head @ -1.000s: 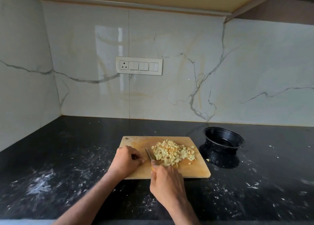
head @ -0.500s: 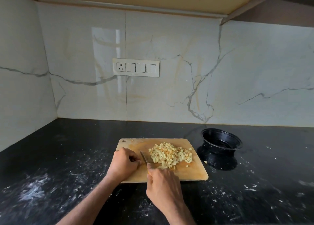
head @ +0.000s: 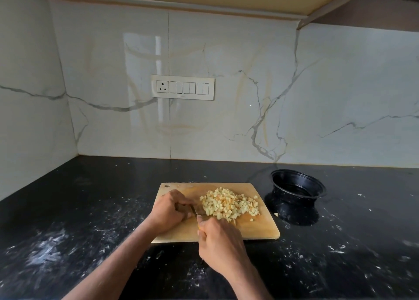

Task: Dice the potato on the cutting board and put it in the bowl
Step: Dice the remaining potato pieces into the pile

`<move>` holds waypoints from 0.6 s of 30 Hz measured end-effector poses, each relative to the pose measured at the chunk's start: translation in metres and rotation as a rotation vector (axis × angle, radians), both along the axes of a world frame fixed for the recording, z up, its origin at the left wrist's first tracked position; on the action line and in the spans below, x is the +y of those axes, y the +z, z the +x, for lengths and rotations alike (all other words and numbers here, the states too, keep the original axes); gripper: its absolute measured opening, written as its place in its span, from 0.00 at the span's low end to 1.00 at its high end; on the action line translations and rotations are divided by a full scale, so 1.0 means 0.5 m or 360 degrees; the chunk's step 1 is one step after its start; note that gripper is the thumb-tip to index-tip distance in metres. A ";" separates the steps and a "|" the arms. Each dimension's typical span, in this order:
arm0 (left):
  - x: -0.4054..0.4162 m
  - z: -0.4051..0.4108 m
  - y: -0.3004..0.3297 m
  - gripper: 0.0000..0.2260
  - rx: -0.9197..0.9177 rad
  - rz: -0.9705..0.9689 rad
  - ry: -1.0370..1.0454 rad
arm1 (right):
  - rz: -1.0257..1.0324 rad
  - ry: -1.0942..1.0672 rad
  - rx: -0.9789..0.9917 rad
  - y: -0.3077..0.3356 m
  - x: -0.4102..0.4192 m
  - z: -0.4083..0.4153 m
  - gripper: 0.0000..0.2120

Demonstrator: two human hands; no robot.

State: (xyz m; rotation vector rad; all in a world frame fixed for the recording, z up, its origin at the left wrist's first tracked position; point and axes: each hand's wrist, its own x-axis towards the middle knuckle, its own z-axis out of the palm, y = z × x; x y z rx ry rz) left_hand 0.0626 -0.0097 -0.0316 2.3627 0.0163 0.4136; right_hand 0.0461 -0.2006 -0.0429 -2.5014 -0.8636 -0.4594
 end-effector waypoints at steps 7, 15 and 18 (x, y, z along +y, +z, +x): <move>-0.006 -0.006 0.007 0.33 -0.0006 0.0090 -0.0133 | -0.0052 -0.0036 -0.0005 -0.023 -0.016 -0.022 0.19; -0.007 -0.009 -0.005 0.21 0.0035 0.0037 0.0095 | 0.0184 -0.0146 -0.0011 -0.020 -0.027 -0.050 0.13; -0.007 -0.011 -0.001 0.24 0.0039 0.0031 0.0097 | 0.0161 -0.0106 -0.0011 -0.012 -0.012 -0.046 0.14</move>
